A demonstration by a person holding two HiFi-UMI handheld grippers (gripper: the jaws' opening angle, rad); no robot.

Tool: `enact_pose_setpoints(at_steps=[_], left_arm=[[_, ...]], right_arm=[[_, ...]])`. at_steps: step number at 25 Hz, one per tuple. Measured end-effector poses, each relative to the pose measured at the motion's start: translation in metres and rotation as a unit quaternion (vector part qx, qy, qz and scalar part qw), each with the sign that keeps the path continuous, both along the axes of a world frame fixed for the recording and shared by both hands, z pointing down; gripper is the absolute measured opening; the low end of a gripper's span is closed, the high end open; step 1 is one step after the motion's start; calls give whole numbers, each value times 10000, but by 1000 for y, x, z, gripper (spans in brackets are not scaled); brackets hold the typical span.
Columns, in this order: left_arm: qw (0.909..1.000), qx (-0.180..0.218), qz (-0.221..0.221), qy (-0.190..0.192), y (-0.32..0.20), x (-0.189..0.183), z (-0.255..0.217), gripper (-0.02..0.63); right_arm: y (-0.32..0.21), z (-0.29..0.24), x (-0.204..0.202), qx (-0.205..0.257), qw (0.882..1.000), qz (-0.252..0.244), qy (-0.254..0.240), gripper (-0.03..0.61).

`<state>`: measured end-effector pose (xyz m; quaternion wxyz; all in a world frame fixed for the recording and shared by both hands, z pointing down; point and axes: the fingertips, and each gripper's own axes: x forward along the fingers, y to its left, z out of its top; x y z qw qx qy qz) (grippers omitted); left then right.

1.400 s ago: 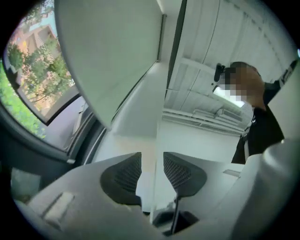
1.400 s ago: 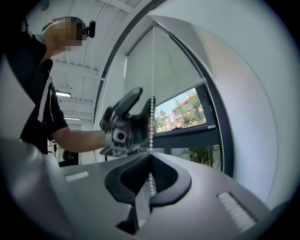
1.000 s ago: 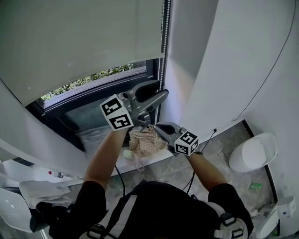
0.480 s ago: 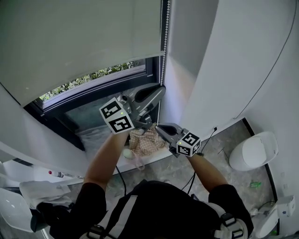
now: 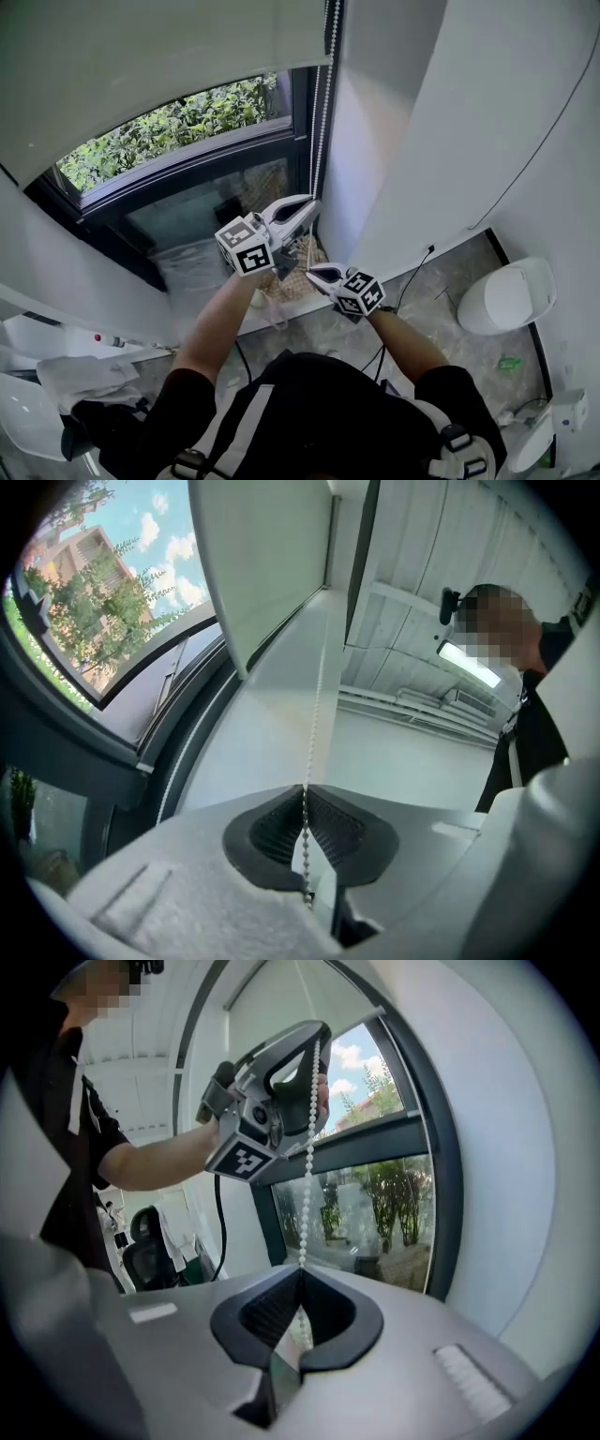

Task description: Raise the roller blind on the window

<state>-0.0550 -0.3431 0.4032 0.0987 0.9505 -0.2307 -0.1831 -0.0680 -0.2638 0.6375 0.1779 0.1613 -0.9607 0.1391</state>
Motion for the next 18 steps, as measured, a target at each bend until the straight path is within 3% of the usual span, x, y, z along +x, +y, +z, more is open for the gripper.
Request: enact_pose_setpoints(at_steps=[3, 5, 8, 13, 18], left_arm=[[9999, -60, -124, -48, 4, -3, 10, 15], [9996, 27, -215, -204, 2, -6, 9, 15], [9994, 72, -269, -184, -2, -13, 11, 15], [9995, 70, -294, -10, 0, -19, 10, 15], [9996, 55, -289, -43, 5, -15, 8, 15]], right_arm=[[7, 2, 3, -11, 9999, -162, 56, 12], [2, -24, 8, 73, 9995, -160, -258, 98], [-17, -99, 21, 680, 9937, 39, -891, 110], [-52, -248, 29, 1938, 9609, 483, -1917, 138], [-72, -344, 11, 2317, 9336, 674, -2649, 147]])
